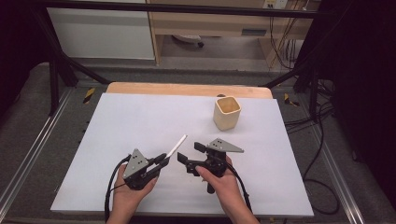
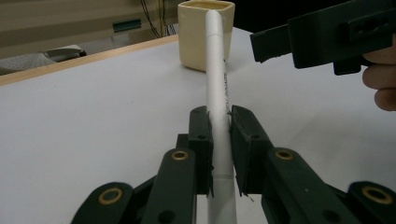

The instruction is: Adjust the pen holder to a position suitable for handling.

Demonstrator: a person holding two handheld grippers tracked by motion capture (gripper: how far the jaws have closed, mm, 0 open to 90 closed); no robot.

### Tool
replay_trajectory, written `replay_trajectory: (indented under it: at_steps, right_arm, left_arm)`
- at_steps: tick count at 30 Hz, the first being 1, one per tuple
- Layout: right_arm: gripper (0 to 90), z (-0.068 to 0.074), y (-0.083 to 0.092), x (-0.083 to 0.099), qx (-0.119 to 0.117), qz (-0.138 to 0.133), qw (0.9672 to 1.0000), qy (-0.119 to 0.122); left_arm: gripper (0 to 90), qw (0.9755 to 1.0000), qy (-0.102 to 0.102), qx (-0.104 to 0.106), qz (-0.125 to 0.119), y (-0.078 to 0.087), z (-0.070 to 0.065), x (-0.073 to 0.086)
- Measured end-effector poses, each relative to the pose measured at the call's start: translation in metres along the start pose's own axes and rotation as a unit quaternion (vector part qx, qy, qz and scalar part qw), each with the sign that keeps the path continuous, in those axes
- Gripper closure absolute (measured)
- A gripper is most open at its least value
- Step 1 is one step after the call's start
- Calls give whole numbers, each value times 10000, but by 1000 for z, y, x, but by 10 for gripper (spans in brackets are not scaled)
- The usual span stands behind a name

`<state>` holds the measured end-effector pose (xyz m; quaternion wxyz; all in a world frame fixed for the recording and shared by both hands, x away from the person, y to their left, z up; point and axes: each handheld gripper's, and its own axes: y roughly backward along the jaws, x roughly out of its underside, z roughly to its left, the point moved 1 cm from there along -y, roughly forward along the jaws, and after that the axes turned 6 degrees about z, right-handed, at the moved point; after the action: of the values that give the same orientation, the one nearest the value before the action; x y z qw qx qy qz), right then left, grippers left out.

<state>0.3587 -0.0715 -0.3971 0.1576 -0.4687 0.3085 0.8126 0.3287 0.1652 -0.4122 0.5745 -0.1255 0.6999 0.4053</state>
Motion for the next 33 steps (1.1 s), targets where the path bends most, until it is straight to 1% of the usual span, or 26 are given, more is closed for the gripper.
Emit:
replay_trajectory:
  at_steps: [4,8,11,15,17,18,20,22,29,33]
  right_arm:
    - [182,0,-2,-1,-22,22,10000,-11]
    - [168,0,-4,-2,-43,83,9999,-55]
    - [163,-1,-5,-5,-55,87,9998,-146]
    - [171,1,-8,-7,-85,57,9998,-185]
    - [186,2,-12,-6,-140,72,9996,-248]
    - [186,2,-12,-6,-140,72,9996,-248]
    - [214,2,-14,-5,-168,74,9995,-241]
    - [227,2,-16,-5,-188,77,9994,-280]
    - [285,2,-18,-8,-360,-45,9975,-605]
    - [310,1,-18,-10,-425,-78,9969,-660]
  left_arm:
    - [791,10000,-2,1,-42,1,0,-1]
    - [791,10000,-13,1,-48,2,0,-1]
    - [791,10000,-12,-5,-74,3,0,-2]
    - [791,9999,18,20,-125,3,1,-2]
    - [791,9999,11,34,-142,3,1,-2]
    - [791,9999,-2,35,-145,3,0,-2]
    - [791,9999,-18,46,-151,3,0,-3]
    - [791,9999,-31,56,-150,3,-1,-3]
    - [791,9998,-45,58,-173,3,-2,-3]
    - [791,9998,-40,63,-196,4,-1,-3]
